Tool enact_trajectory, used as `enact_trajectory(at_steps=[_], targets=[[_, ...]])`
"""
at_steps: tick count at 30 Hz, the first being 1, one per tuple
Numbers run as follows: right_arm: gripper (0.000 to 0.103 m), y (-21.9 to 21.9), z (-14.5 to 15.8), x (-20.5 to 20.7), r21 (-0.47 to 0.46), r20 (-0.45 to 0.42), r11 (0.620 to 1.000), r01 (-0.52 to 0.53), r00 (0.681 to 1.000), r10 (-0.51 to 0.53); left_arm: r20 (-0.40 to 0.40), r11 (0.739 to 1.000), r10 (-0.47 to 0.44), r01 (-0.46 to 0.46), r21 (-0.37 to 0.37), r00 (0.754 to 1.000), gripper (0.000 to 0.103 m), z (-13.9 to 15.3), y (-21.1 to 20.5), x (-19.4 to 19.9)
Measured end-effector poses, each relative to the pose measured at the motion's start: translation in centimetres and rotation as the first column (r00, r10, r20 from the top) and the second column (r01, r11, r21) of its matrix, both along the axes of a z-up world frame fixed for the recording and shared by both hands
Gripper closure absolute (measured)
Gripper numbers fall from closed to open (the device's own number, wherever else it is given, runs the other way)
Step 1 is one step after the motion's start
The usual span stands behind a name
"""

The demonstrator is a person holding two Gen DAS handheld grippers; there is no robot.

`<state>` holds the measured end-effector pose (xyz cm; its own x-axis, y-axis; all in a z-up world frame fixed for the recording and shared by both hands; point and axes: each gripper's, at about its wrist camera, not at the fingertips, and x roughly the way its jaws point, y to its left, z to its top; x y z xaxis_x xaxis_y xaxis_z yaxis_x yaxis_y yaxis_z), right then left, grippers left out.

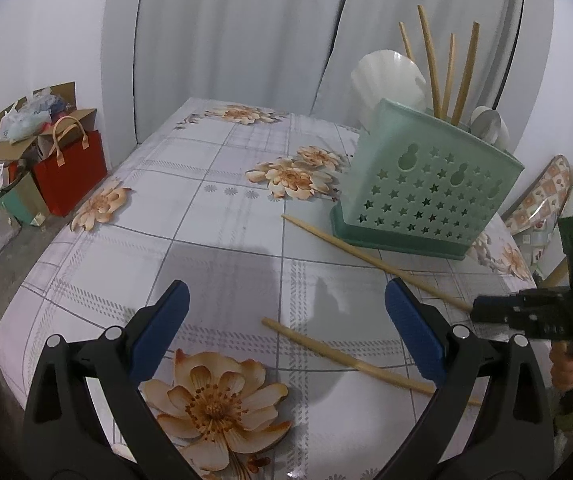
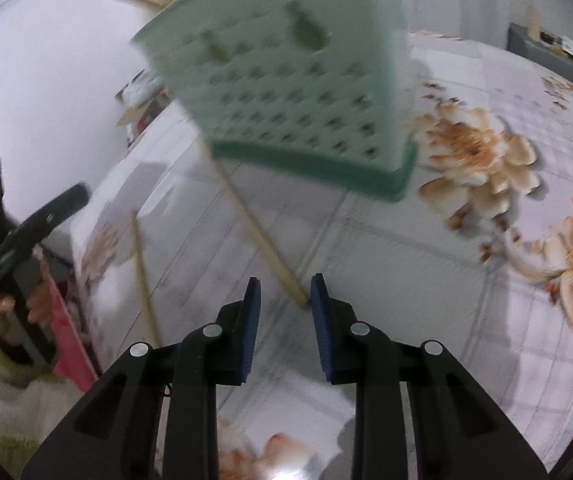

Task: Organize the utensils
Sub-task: 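Lower the right tool to a bamboo chopstick on the bed and close on it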

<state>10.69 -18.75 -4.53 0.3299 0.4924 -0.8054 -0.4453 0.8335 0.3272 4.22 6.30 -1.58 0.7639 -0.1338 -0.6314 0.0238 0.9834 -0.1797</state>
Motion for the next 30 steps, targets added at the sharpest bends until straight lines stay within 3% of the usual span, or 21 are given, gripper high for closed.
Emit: enact_trajectory(at_steps=[4,7,16,21,24,26,30], targets=[[0.086,1.6,-0.1,-1.6,-0.005,-0.015,1.000,-0.028,0.999,0.028,-0.050,0.995,-0.096,0.095,-0.025,0.994,0.009,-0.3,-0.5,-0.3],[0.092,2.5,-0.2,-2.4,-0.019,-0.011,0.999,-0.031,0.999,0.031,-0.061,0.987,-0.163,0.164,-0.005,0.985,0.009,-0.5,-1.7,-1.1],[0.096,3.3,-0.2,-3.1,-0.055,0.007,0.999,-0.003,1.000,0.003,-0.109,0.930,-0.352,0.361,0.070,0.930,0.047,-1.6,-7.3,-4.2],[0.096,1.9,-0.1,-3.5,-0.079,0.004,0.997,0.020,1.000,-0.019,-0.129,0.903,-0.409,0.421,0.089,0.903,0.053,-1.8,-9.3,-5.2],[0.096,0.7,-0.2,-4.0,-0.074,-0.008,0.996,0.042,0.999,-0.042,-0.177,0.903,-0.411,0.426,0.055,0.894,0.053,-2.6,-9.3,-4.9],[0.096,0.1,-0.2,-4.5,-0.063,-0.018,0.997,0.048,0.999,-0.049,-0.228,0.915,-0.396,0.404,-0.014,0.889,0.054,-3.3,-8.8,-4.1],[0.096,0.4,-0.3,-5.5,-0.041,-0.034,0.998,0.038,0.999,-0.039,-0.249,0.935,-0.355,0.344,-0.088,0.901,0.056,-3.8,-8.0,-2.7]])
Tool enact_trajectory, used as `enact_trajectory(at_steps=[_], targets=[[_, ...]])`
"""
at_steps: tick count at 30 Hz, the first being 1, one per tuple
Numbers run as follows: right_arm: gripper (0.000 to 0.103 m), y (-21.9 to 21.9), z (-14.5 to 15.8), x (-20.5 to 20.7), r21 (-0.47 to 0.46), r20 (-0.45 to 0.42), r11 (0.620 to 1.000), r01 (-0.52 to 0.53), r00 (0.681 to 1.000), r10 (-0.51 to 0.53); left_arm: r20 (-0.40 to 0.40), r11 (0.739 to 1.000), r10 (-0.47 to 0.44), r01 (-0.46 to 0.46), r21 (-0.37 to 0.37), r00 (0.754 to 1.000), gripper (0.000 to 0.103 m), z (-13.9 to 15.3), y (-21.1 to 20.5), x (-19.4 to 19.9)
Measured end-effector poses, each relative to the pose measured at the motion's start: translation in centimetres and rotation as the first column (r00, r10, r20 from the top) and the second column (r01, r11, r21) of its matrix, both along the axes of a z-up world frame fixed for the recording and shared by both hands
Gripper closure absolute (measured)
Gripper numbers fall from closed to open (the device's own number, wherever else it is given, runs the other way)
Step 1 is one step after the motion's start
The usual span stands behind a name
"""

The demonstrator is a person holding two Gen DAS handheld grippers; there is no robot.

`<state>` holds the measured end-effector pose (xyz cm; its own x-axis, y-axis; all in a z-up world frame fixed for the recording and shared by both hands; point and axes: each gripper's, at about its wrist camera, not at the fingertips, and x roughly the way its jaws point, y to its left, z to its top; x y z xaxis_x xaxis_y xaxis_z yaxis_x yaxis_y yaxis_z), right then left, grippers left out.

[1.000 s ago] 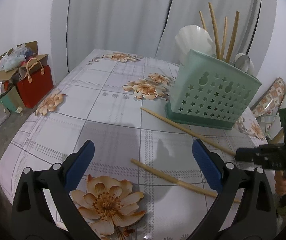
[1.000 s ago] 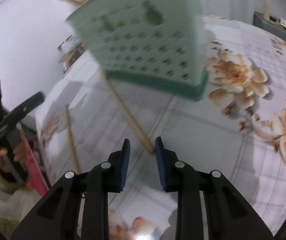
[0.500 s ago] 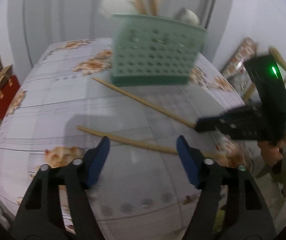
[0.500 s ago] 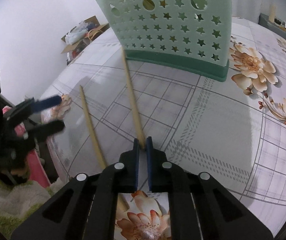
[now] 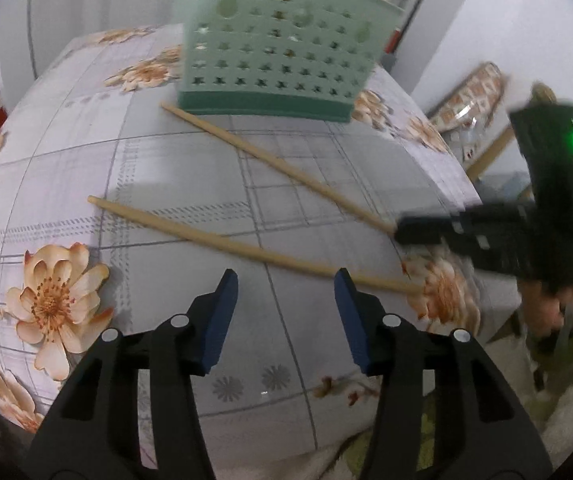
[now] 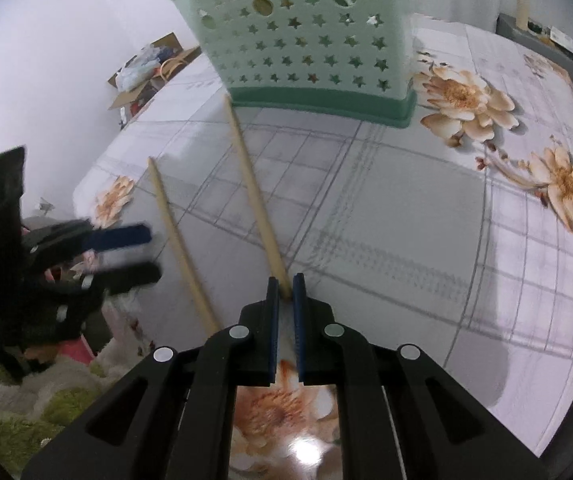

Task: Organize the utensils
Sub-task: 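Lower the right tool to a bamboo chopstick on the bed and close on it, then lower the left tool to another chopstick on the bed and close on it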

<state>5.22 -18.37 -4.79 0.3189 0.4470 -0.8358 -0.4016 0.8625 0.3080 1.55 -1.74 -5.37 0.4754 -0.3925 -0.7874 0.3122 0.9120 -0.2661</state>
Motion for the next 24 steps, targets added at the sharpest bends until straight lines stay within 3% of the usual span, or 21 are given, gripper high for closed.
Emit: enact_trajectory(at_steps=[6,16,24], targets=[[0.096,2.7,-0.4,-1.5,0.055,-0.026,0.997,-0.058,0.998,0.059,0.003,0.998,0.045,-0.045,0.039,0.999,0.056,-0.1,-0.2,1.0],[0.096,4.2,-0.2,-2.0,0.025,0.002,0.998,-0.062,0.998,0.062,0.091,0.964,0.077,-0.097,0.248,0.993,0.055,-0.4,-0.1,1.5],[0.096,0.9,0.1,-1.9,-0.008,0.011,1.000,0.018,1.000,-0.018,0.118,0.961,0.087,-0.114,0.251,0.989,0.060,-0.3,0.9,2.1]])
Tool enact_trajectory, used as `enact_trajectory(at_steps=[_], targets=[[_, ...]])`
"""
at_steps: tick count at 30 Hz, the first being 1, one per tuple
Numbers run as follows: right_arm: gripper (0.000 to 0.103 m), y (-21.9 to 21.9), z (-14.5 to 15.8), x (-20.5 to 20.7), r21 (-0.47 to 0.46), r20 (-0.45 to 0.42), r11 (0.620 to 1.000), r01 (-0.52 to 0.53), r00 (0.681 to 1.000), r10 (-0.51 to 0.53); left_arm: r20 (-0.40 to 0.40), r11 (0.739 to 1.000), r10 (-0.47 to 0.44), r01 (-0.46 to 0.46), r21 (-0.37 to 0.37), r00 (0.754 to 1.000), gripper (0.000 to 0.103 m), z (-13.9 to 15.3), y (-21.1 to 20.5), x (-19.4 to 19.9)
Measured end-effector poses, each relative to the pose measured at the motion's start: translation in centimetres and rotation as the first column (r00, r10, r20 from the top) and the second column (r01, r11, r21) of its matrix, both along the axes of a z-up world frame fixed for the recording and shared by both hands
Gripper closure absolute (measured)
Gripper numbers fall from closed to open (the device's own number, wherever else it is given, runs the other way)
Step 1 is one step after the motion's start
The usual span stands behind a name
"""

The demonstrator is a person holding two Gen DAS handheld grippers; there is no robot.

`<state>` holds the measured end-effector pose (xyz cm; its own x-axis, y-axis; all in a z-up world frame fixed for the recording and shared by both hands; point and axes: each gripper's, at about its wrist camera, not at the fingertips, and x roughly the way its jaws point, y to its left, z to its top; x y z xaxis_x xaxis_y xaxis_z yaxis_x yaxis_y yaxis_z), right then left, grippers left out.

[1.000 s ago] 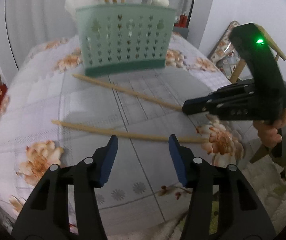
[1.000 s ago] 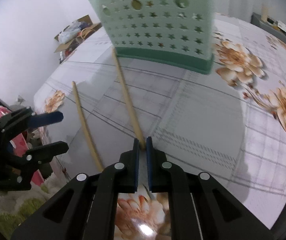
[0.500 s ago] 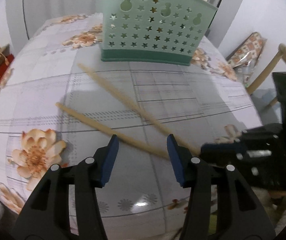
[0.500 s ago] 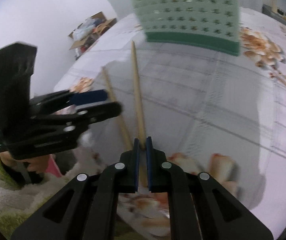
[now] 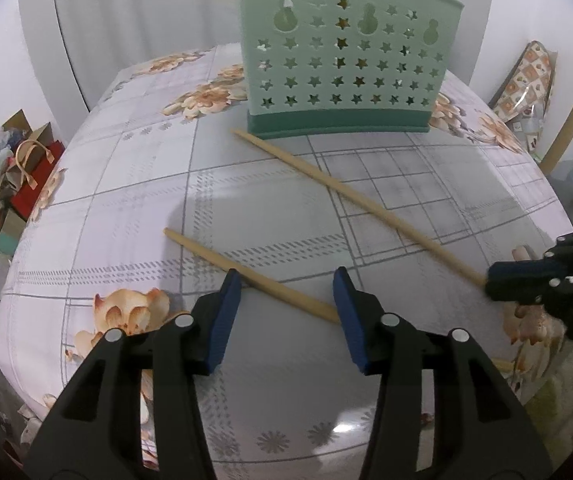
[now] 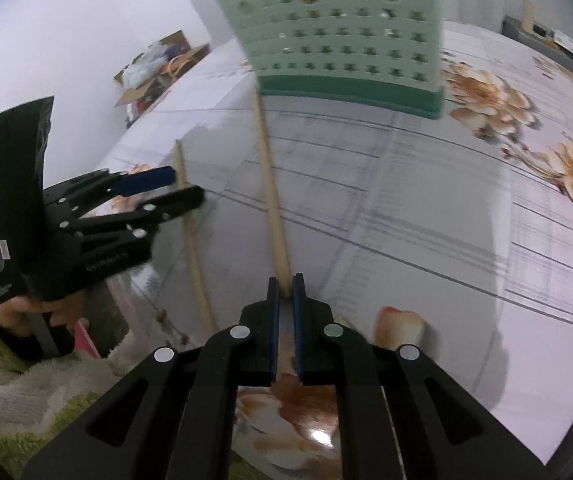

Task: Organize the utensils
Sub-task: 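Lower the left tool to another chopstick on the bed and close on it, then hold the chopsticks in both tools and move them toward the caddy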

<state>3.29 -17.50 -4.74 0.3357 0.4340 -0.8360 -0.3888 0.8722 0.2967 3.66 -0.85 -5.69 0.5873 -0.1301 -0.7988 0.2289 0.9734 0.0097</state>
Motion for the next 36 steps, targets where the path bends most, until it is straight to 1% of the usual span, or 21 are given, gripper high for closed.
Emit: enact_trajectory(at_steps=[5,7,10,15,19,22,26,28,29,30,31,33,36], targets=[[0.096,-1.7,-0.1,-0.9,0.000,-0.018,1.000,0.021,1.000,-0.021,0.013,1.000,-0.004,0.004,0.002,1.000,0.072,0.0,0.9,0.4],[0.096,-2.6,-0.1,-1.3,0.000,-0.026,0.999,0.032,0.999,-0.032,0.015,1.000,-0.003,0.003,0.000,1.000,0.079,0.1,1.4,0.6],[0.096,-3.7,-0.1,-1.8,-0.001,-0.040,0.999,0.051,0.998,-0.051,0.020,1.000,-0.012,0.012,0.001,1.000,0.087,0.1,2.1,0.8],[0.096,-5.1,0.0,-2.6,-0.004,-0.065,0.997,0.075,0.995,-0.075,0.032,0.998,-0.061,0.061,0.009,0.998,0.093,0.0,2.8,1.2],[0.096,-5.2,0.1,-3.0,-0.020,-0.078,0.997,0.077,0.994,-0.079,0.021,0.997,-0.079,0.079,-0.007,0.997,0.097,0.1,2.9,1.4],[0.096,-5.2,0.5,-3.4,-0.036,-0.076,0.996,0.083,0.993,-0.086,0.021,0.997,-0.079,0.079,-0.019,0.997,0.098,0.0,2.5,1.2],[0.095,-4.4,1.3,-2.5,-0.044,-0.052,0.996,0.078,0.995,-0.080,0.022,0.999,-0.052,0.052,-0.008,0.998,0.098,0.0,1.7,1.1],[0.089,-4.0,1.6,-2.0,-0.044,-0.034,0.996,0.072,0.997,-0.074,0.021,0.999,-0.041,0.041,-0.003,0.999,0.098,0.0,1.5,1.1],[0.080,-3.7,1.8,-1.7,-0.045,-0.022,0.996,0.073,0.997,-0.074,0.020,0.999,-0.035,0.035,0.000,0.999,0.098,0.0,1.3,1.1],[0.076,-3.5,1.9,-1.5,-0.047,-0.010,0.996,0.075,0.997,-0.075,0.020,1.000,-0.031,0.031,0.004,0.999,0.098,0.0,1.2,1.2],[0.075,-3.2,2.0,-1.2,-0.051,0.003,0.996,0.074,0.997,-0.074,0.020,1.000,-0.025,0.025,0.011,0.999,0.098,0.0,1.1,1.2],[0.068,-2.7,2.1,-0.7,-0.054,0.030,0.995,0.078,0.997,-0.076,0.016,1.000,-0.014,0.014,0.014,1.000,0.098,0.0,1.0,1.3],[0.067,-1.9,2.1,-0.1,-0.057,0.052,0.995,0.079,0.996,-0.076,0.007,1.000,0.004,-0.004,0.013,1.000,0.098,0.0,1.0,1.4]])
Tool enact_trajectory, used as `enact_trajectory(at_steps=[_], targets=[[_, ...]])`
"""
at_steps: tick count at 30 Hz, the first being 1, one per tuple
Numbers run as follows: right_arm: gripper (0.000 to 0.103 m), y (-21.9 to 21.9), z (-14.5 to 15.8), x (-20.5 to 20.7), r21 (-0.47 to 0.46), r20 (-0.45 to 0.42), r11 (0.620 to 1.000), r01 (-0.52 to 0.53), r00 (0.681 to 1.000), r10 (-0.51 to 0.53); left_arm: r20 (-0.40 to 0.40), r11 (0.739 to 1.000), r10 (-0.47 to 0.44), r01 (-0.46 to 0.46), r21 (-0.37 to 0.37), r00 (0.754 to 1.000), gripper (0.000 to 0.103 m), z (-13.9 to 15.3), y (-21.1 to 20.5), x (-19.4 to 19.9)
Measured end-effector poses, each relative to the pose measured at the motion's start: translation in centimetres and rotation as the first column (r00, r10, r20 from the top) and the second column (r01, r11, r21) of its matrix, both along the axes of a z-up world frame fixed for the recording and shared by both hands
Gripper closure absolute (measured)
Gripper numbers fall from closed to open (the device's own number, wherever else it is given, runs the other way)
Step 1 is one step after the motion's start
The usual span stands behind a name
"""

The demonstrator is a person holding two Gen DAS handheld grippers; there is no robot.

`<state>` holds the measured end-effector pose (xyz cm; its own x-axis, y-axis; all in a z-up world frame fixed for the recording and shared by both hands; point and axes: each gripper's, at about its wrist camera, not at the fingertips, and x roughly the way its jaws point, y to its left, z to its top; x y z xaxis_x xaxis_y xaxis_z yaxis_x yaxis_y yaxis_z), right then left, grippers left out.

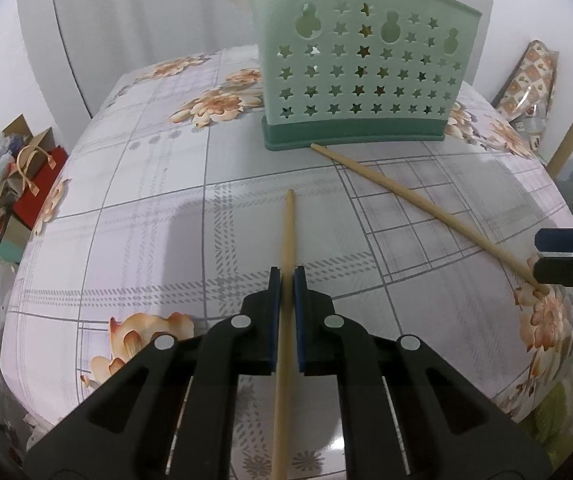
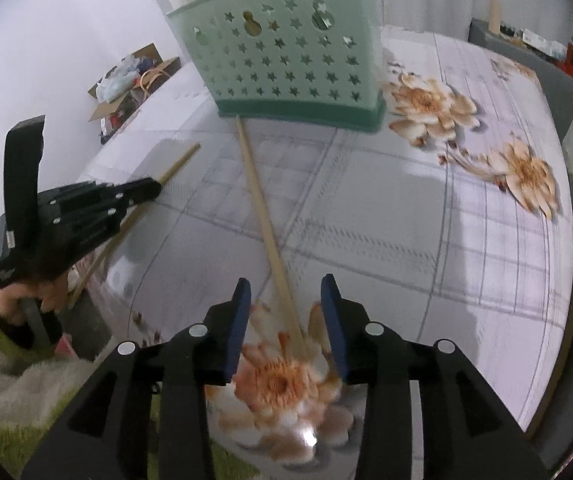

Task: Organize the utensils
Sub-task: 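Hold the chopsticks in both tools and move them toward the caddy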

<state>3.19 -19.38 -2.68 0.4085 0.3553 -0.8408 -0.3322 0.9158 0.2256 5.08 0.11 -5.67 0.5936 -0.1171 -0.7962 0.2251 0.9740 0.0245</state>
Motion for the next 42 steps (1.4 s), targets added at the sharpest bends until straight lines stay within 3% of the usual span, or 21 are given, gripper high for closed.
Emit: enact_trajectory(at_steps=[5,10,14,17,42], targets=[[0.067,1.6,-0.5,1.0,-0.004,0.016,1.000,-0.011,1.000,0.011,-0.009,1.000,0.027,-0.027,0.001,1.000,0.098,0.0,-0.1,0.3],[0.068,3.2,-1.0,1.5,-0.069,0.051,0.997,-0.035,0.998,0.038,-0.009,0.999,0.039,-0.039,0.015,0.999,0.098,0.0,-0.4,0.4],[0.083,4.2,-1.5,1.6,-0.150,0.081,0.988,-0.039,0.995,0.052,-0.012,0.998,0.047,-0.047,0.032,0.999,0.098,0.1,-0.7,0.6],[0.094,4.2,-1.5,1.4,-0.149,0.082,0.988,-0.049,0.995,0.062,-0.009,0.997,0.051,-0.050,0.052,0.999,0.098,0.1,-1.1,0.7],[0.095,1.2,-1.5,-0.5,-0.098,-0.007,0.995,0.008,1.000,-0.008,0.002,0.991,0.052,-0.051,0.120,0.999,0.098,0.0,-2.0,0.7]])
